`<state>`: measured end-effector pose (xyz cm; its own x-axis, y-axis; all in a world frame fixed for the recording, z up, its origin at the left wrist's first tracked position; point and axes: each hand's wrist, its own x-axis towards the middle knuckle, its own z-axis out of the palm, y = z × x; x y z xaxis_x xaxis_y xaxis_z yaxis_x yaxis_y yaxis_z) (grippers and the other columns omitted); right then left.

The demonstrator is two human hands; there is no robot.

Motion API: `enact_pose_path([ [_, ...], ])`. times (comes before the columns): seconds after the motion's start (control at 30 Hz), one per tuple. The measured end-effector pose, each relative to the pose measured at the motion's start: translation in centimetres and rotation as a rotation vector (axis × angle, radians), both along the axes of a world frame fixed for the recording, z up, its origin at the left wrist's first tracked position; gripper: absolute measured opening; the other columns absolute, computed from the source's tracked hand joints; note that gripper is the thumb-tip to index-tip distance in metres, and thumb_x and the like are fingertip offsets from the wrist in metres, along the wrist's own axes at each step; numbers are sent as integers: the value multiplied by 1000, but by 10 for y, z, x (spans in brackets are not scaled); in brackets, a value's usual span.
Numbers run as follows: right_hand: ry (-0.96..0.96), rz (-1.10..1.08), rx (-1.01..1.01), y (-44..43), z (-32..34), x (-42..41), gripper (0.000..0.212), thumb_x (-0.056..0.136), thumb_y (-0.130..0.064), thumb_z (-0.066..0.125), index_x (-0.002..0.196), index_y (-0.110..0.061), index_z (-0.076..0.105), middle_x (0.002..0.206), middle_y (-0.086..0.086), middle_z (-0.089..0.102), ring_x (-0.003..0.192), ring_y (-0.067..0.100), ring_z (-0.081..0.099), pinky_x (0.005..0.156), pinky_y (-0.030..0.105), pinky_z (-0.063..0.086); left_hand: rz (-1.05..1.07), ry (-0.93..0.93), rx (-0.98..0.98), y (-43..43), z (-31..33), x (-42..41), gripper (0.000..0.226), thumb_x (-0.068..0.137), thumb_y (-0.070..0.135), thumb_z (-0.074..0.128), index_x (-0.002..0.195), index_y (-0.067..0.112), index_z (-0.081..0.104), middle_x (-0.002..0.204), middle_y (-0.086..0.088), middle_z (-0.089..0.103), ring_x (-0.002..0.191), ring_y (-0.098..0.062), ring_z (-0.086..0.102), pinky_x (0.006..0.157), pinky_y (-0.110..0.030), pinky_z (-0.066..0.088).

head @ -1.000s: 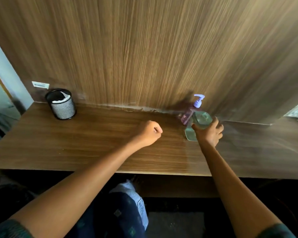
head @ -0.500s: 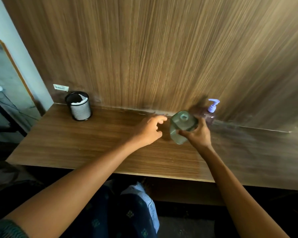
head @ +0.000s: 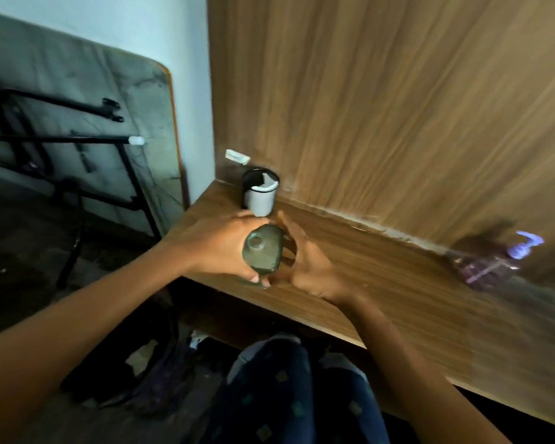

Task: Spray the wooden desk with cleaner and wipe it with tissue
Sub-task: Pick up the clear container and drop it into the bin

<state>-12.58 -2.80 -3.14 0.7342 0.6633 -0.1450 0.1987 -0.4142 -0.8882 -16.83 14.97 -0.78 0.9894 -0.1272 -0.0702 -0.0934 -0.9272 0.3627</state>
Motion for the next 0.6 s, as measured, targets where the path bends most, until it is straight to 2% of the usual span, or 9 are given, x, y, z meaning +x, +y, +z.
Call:
enact_pose_path([
  [0.07, -6, 150, -86, 35, -10, -7, 119, 65, -4, 80, 149, -23, -3, 148, -12, 20, 135, 2, 20, 105, 13, 22, 94, 47, -22, 46, 1, -27, 97, 50, 55, 78, 135, 36, 35, 136, 14, 47, 122, -11, 48, 94, -27, 43],
  [0.13, -85, 255, -214, 73, -27, -11, 112, 71, -12, 78, 150, -22, -2, 150, -13, 12, 137, 2, 12, 102, 9, 15, 201, 114, -69, 96, -1, -58, 100, 49, 55, 80, 135, 31, 37, 136, 10, 47, 122, -10, 47, 99, -29, 40],
  [0.17, -124, 287, -266, 89, -36, -12, 105, 74, -17, 76, 150, -23, 2, 155, -11, 7, 142, 7, 8, 107, 14, 13, 247, 139, -102, 117, -3, -71, 98, 50, 50, 83, 135, 28, 39, 134, 9, 49, 119, -10, 47, 98, -27, 39],
  [0.23, -199, 323, -389, 129, -59, -15, 92, 82, -30, 67, 149, -26, 5, 159, -7, -5, 147, 17, -4, 116, 36, 4, 334, 172, -148, 158, -14, -101, 91, 54, 37, 86, 133, 23, 43, 124, 9, 51, 110, -9, 48, 90, -22, 36],
  [0.33, -420, 396, -594, 176, -90, -17, 79, 88, -46, 52, 148, -32, 3, 158, -7, -16, 145, 24, -18, 113, 55, -8, 448, 243, -187, 205, -48, -135, 86, 57, 26, 86, 131, 19, 43, 119, 7, 48, 105, -9, 47, 86, -22, 35],
  [0.4, -544, 403, -705, 195, -108, -14, 74, 90, -52, 44, 148, -34, 2, 158, -6, -19, 144, 26, -22, 110, 61, -10, 539, 299, -244, 228, -87, -153, 89, 52, 29, 85, 130, 17, 43, 121, 2, 49, 108, -15, 49, 87, -26, 39],
  [0.5, -523, 374, -809, 203, -131, -14, 82, 88, -55, 45, 146, -38, -12, 155, -6, -28, 141, 27, -28, 110, 64, -10, 629, 377, -365, 243, -158, -165, 98, 41, 41, 79, 128, 13, 44, 127, -7, 49, 116, -25, 50, 89, -33, 44],
  [0.6, -474, 402, -844, 208, -140, -11, 97, 82, -56, 54, 143, -40, -20, 151, -8, -36, 138, 27, -35, 110, 64, -12, 695, 403, -461, 237, -220, -161, 82, 48, 28, 85, 120, 10, 50, 122, -10, 53, 114, -29, 53, 87, -37, 46],
])
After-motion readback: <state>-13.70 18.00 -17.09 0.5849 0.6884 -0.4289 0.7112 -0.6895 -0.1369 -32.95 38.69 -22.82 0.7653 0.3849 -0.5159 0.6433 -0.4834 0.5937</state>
